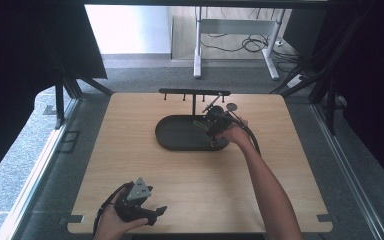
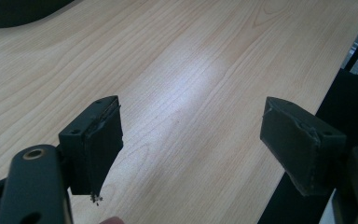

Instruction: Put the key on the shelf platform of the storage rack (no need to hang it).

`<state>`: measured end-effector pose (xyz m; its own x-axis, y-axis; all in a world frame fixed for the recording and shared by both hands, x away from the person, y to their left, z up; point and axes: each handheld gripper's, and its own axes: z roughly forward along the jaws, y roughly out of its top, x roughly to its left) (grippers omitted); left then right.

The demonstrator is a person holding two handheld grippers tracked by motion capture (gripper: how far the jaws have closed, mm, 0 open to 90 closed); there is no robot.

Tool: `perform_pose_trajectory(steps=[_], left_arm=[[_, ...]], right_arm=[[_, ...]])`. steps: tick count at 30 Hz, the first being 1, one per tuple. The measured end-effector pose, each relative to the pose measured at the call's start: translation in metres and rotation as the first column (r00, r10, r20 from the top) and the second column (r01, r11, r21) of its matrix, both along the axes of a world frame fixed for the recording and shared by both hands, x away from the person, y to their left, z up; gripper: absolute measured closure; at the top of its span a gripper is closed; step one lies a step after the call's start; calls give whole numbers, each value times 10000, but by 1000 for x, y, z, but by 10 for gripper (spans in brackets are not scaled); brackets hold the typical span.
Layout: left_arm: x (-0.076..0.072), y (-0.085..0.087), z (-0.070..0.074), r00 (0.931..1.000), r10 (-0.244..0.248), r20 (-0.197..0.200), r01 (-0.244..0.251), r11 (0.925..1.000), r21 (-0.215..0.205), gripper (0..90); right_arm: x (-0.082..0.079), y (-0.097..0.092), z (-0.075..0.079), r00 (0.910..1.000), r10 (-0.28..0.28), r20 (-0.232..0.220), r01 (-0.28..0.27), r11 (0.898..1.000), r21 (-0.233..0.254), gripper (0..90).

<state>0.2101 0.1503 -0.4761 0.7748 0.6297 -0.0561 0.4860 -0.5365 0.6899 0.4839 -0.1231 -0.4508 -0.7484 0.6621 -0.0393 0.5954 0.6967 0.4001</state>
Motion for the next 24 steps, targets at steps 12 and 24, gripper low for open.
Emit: perform_pose_trajectory(steps=[12, 24], left_arm=[[0, -1, 0, 10000, -11, -14, 11, 10000, 25, 215], [0, -2, -1, 10000, -27, -22, 27, 10000, 32, 215]], right_arm=[[-2, -3, 0, 10000, -33, 2, 33, 10000, -29, 611], [-11, -8, 14, 9998, 69, 186, -75, 9996, 287, 574]])
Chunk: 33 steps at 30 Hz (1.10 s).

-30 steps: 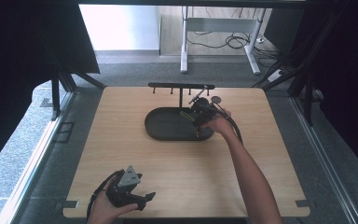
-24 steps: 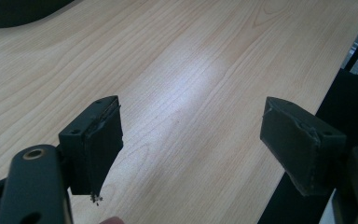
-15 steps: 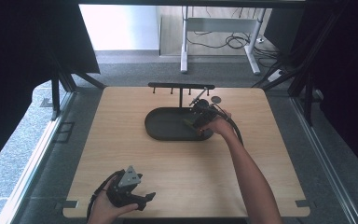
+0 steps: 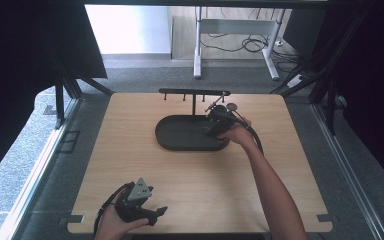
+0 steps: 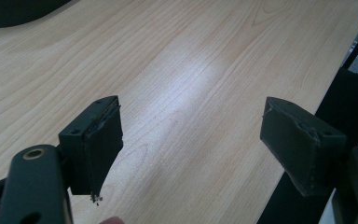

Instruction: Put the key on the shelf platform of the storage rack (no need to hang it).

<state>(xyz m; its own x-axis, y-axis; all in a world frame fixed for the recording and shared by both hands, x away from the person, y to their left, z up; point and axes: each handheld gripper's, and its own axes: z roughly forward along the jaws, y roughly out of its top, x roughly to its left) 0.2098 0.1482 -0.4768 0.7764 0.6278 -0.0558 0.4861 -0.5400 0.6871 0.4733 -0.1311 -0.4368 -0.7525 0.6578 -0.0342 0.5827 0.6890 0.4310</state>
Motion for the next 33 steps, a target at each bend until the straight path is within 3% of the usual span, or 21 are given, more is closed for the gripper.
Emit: perform_pose_trajectory(steps=[13, 22, 33], left_arm=[[0, -3, 0, 10000, -49, 14, 49, 10000, 80, 215], [-1, -3, 0, 10000, 3, 58, -4, 9999, 136, 215], [-2, -7, 1, 9999, 34, 111, -37, 9996, 268, 215]], right_arm=[[-30, -21, 22, 9997, 38, 261, -62, 9955, 942, 514], [-56, -41, 21, 9989, 167, 434, -224, 9907, 1343, 502], [-103, -80, 10, 9976, 122, 681, -254, 9802, 1963, 486]])
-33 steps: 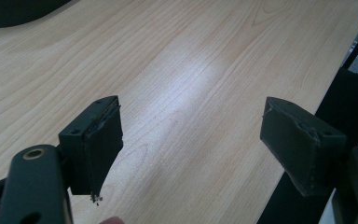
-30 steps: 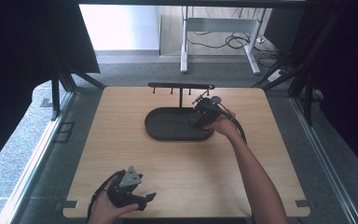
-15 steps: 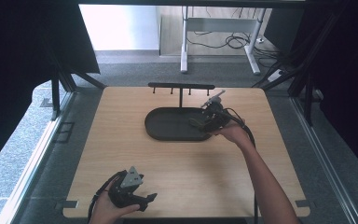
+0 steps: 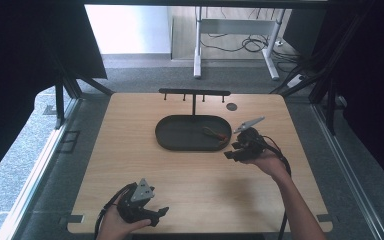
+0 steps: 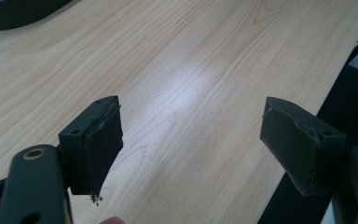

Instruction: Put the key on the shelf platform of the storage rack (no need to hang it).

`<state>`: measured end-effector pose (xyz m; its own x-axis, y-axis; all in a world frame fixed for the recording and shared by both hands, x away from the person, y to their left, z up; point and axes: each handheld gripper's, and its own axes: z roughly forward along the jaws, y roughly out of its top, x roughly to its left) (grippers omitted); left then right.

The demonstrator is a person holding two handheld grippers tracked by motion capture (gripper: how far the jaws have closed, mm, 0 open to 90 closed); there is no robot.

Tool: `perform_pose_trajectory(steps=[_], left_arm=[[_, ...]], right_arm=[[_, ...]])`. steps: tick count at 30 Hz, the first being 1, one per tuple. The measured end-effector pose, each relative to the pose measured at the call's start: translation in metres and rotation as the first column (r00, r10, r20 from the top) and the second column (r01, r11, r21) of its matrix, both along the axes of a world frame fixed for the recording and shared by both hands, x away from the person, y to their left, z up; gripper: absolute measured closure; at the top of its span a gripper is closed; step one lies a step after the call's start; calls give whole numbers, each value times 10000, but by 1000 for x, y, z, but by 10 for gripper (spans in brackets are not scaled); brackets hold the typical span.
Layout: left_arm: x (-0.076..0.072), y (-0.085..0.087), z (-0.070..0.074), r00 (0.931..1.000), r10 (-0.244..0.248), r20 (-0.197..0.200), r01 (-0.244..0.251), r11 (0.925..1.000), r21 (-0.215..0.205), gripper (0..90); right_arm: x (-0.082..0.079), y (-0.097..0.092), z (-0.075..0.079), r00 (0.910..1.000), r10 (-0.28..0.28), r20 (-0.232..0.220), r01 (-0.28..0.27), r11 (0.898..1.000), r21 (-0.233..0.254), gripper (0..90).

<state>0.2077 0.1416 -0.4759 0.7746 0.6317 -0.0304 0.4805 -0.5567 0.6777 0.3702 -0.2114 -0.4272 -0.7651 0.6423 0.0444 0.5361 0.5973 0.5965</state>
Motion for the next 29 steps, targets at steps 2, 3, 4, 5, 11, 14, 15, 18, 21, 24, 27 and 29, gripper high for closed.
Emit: perform_pose_trajectory(steps=[2, 3, 4, 5, 11, 14, 15, 18, 21, 24, 27, 29], left_arm=[[0, 0, 0, 10000, -9, -4, 9, 10000, 52, 215], [0, 0, -1, 10000, 1, -11, -1, 10000, 50, 215], [0, 0, -1, 10000, 14, -16, -14, 10000, 57, 215], [1, 0, -1, 10000, 34, -20, -33, 10000, 61, 215], [1, 2, -1, 9999, 130, -16, -130, 9999, 79, 215], [1, 1, -1, 9999, 137, -15, -137, 9999, 80, 215], [2, 1, -1, 9999, 133, -26, -133, 9999, 107, 215], [2, 1, -2, 9998, 165, -67, -164, 9998, 125, 215], [3, 1, -3, 9998, 180, -77, -178, 9997, 144, 215], [3, 2, -2, 9997, 223, -79, -222, 9997, 142, 215], [4, 3, -1, 9995, 291, -91, -290, 9996, 74, 215], [5, 4, -1, 9994, 345, -88, -344, 9994, 56, 215]], right_arm=[[-9, -8, -5, 10000, -22, -35, 23, 10000, 67, 486], [-16, -15, -8, 10000, -20, -21, 20, 10000, 73, 486], [-18, -17, -9, 10000, -29, -25, 30, 10000, 93, 486], [-27, -27, -14, 9999, -115, -14, 116, 9997, 216, 485], [-50, -50, -32, 9988, -484, -5, 484, 9971, 594, 473], [-60, -57, -42, 9980, -628, -31, 629, 9957, 683, 469], [-63, -59, -45, 9977, -672, -20, 672, 9953, 703, 469], [-70, -63, -51, 9970, -773, 56, 766, 9938, 808, 467], [-72, -65, -54, 9974, -717, -12, 715, 9935, 880, 464], [-73, -69, -52, 9971, -744, 131, 731, 9941, 803, 462], [-74, -73, -48, 9958, -870, 297, 833, 9906, 1081, 444], [-75, -73, -48, 9953, -918, 301, 881, 9902, 1083, 440]])
